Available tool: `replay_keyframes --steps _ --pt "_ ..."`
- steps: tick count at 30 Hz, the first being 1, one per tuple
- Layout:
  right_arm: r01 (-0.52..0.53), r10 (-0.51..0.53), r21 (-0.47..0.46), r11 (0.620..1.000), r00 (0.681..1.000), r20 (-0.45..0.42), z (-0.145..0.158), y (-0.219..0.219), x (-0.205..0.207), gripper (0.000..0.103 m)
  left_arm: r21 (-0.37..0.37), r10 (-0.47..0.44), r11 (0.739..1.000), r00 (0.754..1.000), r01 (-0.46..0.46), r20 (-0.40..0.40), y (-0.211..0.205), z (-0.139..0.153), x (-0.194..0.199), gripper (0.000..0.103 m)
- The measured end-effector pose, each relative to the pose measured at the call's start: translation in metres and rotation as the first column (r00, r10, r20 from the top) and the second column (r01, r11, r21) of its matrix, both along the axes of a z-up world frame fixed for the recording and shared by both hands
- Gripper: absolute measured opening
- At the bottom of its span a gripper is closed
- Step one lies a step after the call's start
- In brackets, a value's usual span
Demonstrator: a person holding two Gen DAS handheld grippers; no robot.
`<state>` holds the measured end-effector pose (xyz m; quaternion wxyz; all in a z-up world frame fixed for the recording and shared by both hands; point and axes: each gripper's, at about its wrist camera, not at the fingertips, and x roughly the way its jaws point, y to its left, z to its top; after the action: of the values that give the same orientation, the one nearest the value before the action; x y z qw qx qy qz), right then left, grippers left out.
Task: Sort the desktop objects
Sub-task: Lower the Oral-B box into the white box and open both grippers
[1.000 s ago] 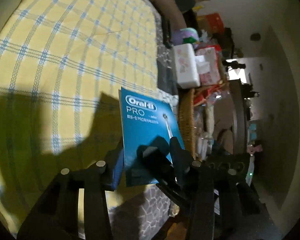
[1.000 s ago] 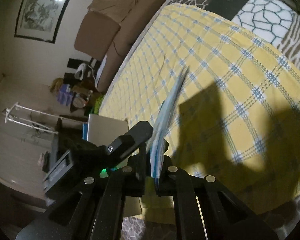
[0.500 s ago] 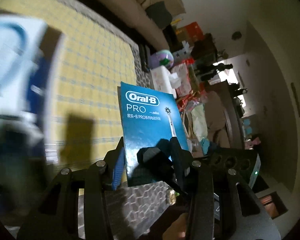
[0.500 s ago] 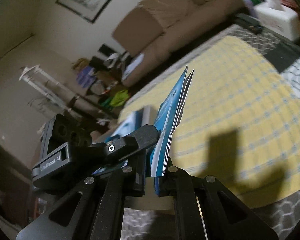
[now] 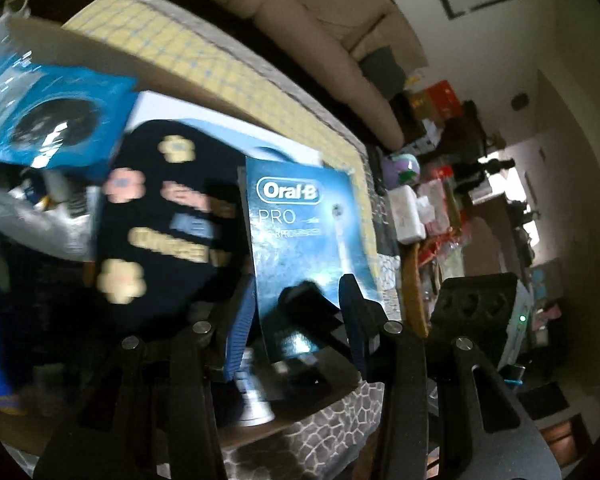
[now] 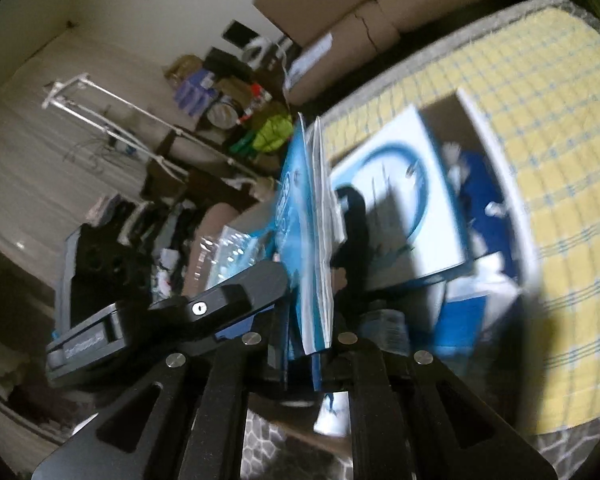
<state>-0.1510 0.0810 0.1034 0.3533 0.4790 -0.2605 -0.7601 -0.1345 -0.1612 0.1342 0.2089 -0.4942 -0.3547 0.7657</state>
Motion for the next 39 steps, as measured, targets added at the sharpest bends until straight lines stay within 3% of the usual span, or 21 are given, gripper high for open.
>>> replay_keyframes --steps 5,7,11,13,15,18,23,28,35,39 --pt "0.005 -0.008 0.057 0.998 0.999 0.042 -0.011 -0.021 -0.003 0.017 0.011 0.030 0.999 1.000 -0.030 -0.001 -0.022 -0.011 0.007 0.040" --pt "0.014 -0.018 0.086 0.996 0.999 0.046 -0.009 -0.019 -0.001 0.019 -0.002 0.033 0.999 0.999 -0.033 -0.015 -0.029 -0.007 0.009 0.047" --pt "0.024 -0.029 0.165 0.986 0.999 0.025 -0.001 -0.004 0.013 0.046 -0.055 0.034 0.998 0.997 -0.037 -0.062 -0.042 0.004 0.019 0.057" --pt "0.024 -0.025 0.192 0.981 1.000 0.003 0.007 0.001 0.021 0.052 -0.105 0.019 0.994 0.996 -0.027 -0.083 -0.039 0.011 0.026 0.063" --pt "0.048 -0.038 0.263 0.964 0.998 -0.045 0.017 0.007 0.030 0.066 -0.158 0.001 0.987 0.995 -0.018 -0.104 -0.032 0.017 0.035 0.070" --pt "0.068 -0.035 0.333 0.940 0.994 -0.102 0.028 0.010 0.039 0.067 -0.219 -0.029 0.976 0.992 0.001 -0.123 -0.024 0.022 0.050 0.075" --pt "0.099 -0.049 0.361 0.927 0.988 -0.144 0.038 0.010 0.052 0.068 -0.318 -0.058 0.948 0.988 0.009 -0.143 -0.013 0.032 0.072 0.081" --pt "0.109 -0.034 0.423 0.900 0.983 -0.180 0.040 0.012 0.069 0.074 -0.439 -0.076 0.899 0.980 -0.012 -0.183 -0.011 0.040 0.092 0.085" --pt "0.126 -0.010 0.502 0.856 0.974 -0.228 0.037 0.004 0.093 0.085 -0.530 -0.073 0.847 0.977 -0.045 -0.200 -0.012 0.031 0.113 0.095" --pt "0.145 0.011 0.548 0.824 0.962 -0.271 0.036 -0.003 0.107 0.103 -0.528 -0.061 0.847 0.977 -0.058 -0.204 -0.015 0.024 0.120 0.098"
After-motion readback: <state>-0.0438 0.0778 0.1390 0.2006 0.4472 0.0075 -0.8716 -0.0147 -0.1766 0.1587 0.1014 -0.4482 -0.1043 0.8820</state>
